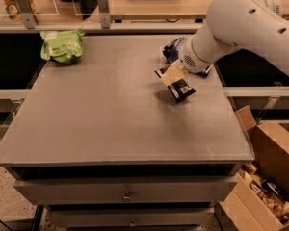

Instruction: Move rxbar chocolate near blue chip bag

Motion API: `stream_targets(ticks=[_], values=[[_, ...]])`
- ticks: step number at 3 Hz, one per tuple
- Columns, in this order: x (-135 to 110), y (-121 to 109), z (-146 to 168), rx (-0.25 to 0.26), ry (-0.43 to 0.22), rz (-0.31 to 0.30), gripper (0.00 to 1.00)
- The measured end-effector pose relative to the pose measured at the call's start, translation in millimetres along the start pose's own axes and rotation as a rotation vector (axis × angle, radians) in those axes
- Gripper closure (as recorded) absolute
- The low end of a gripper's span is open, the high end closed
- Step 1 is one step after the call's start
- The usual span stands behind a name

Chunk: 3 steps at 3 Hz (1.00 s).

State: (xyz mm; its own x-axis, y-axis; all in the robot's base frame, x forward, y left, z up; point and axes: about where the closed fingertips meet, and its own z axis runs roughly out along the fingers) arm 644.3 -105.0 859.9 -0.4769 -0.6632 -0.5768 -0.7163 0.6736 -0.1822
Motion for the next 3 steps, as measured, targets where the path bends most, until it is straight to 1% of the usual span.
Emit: stream_targets(ticks=[1,2,3], values=[[-3.8,-24.9,16.0,0.012,0.002,0.043,0.82],[-6.7,-43.4,24.4,0.029,0.003,0.077,0.59],[-11.7,-61.8,26.5,0.06,0.005,0.101,0.36]])
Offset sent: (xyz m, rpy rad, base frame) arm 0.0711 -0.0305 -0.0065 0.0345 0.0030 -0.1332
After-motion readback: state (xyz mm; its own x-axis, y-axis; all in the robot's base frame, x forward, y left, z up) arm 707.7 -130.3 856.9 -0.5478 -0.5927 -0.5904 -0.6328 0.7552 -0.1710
